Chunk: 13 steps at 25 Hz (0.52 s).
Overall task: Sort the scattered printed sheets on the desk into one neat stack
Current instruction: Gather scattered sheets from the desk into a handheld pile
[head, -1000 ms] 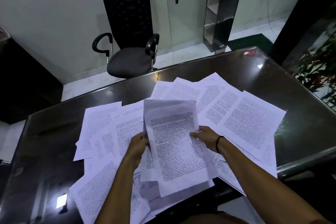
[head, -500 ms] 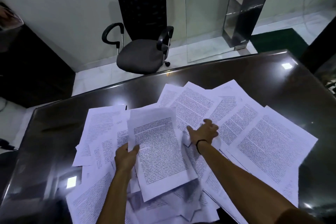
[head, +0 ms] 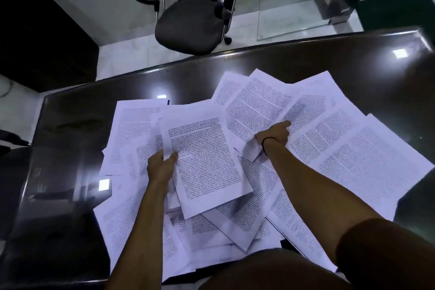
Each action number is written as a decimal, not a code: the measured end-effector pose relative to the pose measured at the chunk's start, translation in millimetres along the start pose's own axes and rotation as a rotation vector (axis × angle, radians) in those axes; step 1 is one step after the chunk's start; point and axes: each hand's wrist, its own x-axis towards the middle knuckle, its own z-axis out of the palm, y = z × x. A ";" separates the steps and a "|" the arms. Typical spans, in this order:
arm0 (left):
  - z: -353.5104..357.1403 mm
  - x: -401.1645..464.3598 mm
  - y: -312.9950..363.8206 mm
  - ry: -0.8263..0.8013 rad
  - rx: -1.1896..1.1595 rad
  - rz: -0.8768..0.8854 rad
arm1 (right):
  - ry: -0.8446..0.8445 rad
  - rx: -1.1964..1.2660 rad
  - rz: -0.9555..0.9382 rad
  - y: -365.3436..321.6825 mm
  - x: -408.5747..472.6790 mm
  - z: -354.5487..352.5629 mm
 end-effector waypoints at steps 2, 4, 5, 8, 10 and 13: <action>-5.7 -4.4 1.3 0.012 0.003 0.017 | -0.003 0.062 -0.010 4.0 0.0 -1.6; -16.1 -8.4 0.3 0.038 0.012 0.024 | 0.037 0.148 -0.142 7.0 -1.5 -6.4; -23.6 -10.8 -1.8 0.060 0.018 0.022 | 0.049 0.179 -0.215 9.5 -5.2 -8.8; -41.5 -13.6 -9.7 0.132 0.059 0.025 | -0.033 0.273 -0.242 18.8 -7.9 -23.7; -51.9 -20.6 -18.4 0.169 0.038 0.026 | -0.247 0.406 -0.203 30.4 -11.5 -34.9; -59.6 -33.1 -25.6 0.214 0.021 0.022 | -0.515 0.324 -0.286 43.6 -23.2 -48.3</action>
